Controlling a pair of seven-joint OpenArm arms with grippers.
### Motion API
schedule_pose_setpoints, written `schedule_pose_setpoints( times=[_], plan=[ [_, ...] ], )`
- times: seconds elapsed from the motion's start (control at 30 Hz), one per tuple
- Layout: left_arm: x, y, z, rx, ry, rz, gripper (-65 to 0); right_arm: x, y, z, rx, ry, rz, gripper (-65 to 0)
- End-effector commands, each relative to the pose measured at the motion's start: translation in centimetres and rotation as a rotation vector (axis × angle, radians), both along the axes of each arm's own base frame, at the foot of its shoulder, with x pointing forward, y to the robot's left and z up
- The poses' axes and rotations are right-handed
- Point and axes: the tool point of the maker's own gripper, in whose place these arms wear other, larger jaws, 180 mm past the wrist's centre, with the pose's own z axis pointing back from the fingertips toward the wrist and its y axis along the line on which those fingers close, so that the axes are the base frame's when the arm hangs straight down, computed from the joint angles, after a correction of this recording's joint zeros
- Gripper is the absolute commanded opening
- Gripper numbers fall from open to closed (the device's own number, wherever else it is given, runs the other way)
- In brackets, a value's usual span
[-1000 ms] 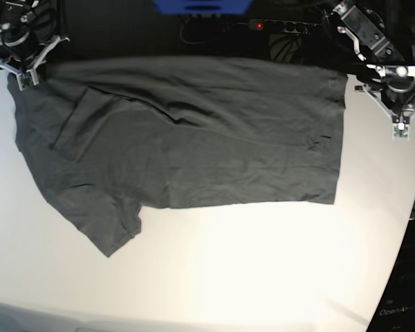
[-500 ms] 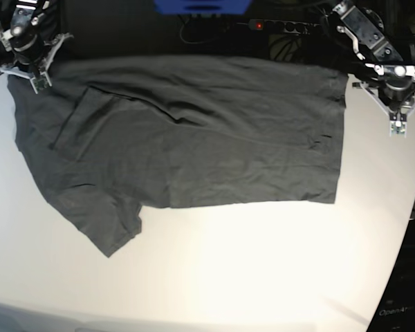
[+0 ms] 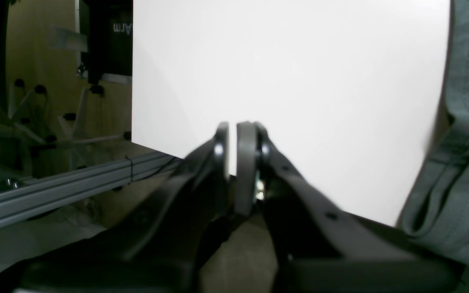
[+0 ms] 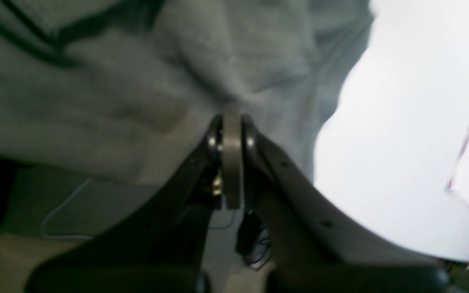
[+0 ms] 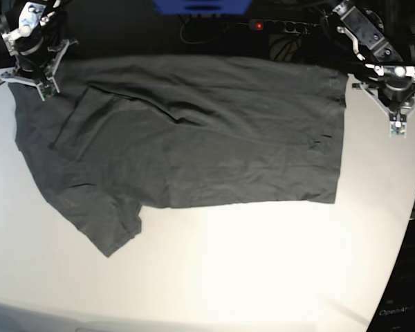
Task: Fold the T-shirt properly
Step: 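Move both grippers along the shirt's sides toward the hem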
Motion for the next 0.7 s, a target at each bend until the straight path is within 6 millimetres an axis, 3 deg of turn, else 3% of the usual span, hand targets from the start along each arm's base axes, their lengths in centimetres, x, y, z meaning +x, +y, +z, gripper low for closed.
schedule_pose_setpoints(
  times=[0.0,0.27,0.43,0.67],
  plan=[
    [0.6,0.6,1.1,0.028,-0.031,-0.002,-61.4,1.1,-0.8,1.5,-0.039,-0.043,0.020,-64.7],
    [2.8,1.2,2.6,0.062,-0.068,0.008,-61.1,8.0,-2.8,5.8,-0.142,-0.198,0.043,-64.7],
    [5.4,1.1,4.4,0.071,-0.143,0.011,-61.0,12.7,-1.2,7.8,-0.158,-0.297,0.023,-64.7],
    [9.6,1.1,7.5,0.062,-0.268,0.018,-61.0,16.1,0.9,9.1,-0.082,-0.375,-0.073,-64.7]
  ],
)
